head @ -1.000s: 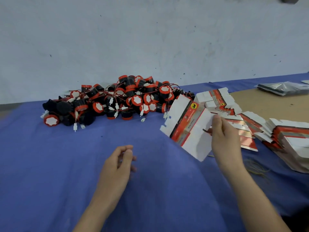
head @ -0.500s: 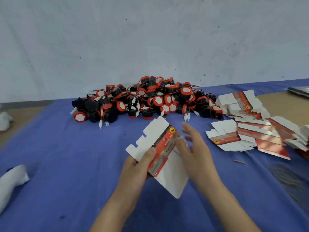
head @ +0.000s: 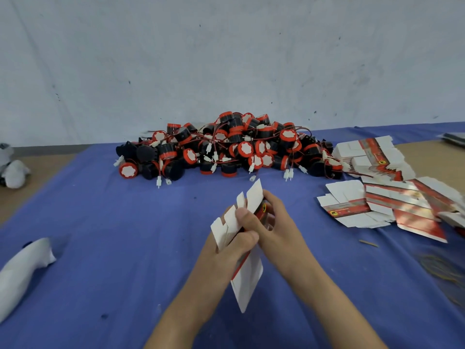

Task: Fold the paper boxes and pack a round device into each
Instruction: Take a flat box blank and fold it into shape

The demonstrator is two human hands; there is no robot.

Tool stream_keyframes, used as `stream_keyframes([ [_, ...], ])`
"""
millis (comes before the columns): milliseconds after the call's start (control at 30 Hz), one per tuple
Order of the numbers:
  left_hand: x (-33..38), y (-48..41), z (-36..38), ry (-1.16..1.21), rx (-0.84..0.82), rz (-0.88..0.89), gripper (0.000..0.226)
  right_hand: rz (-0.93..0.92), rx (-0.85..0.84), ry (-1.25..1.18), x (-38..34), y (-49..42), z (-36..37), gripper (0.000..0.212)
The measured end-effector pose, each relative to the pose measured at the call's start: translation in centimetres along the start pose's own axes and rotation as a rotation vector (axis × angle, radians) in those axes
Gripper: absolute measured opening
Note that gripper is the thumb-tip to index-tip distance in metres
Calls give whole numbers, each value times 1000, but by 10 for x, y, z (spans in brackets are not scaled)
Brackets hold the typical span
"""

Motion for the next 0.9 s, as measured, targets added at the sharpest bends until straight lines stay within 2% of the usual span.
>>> stream_keyframes([
  [167, 6, -1, 2, 74, 53, 10, 39, -50, -40, 7, 0, 3, -1, 26],
  [267, 9, -6, -4, 128, 203, -17, 61, -49, -129, -54, 0, 9, 1, 28],
  [367, 8, -10, -10, 93, 306, -30, 88, -15, -190, -71, 4, 18, 7, 48],
  [433, 8, -11, -8, 112, 310, -33, 96, -8, -155, -64, 8, 20, 11, 67],
  [500, 8, -11, -4, 178, 317, -34, 93, -45, -123, -19, 8, 22, 17, 76],
  [567, 8, -11, -2, 196, 327, -25, 87, -108, -127, 52, 8, 24, 23, 76],
  [700, 6, -13, -10, 162, 327, -19, 78, -175, -89, 158, 14, 19, 26, 71],
  [833, 9, -13, -13, 140, 245, -30, 61, -179, -39, 98, 14, 14, 21, 66],
  [900, 10, -14, -12, 100, 288, -22, 62, -220, 31, 151, 13, 13, 19, 63],
])
Point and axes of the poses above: each hand's wrist, its own y-axis away from the middle knuckle, its own z-axis out of the palm, x = y × z, the point moved 1 cm from there along -y, towards the middle knuckle, and after that the axes turned 4 degrees about -y, right-handed, at the moved point
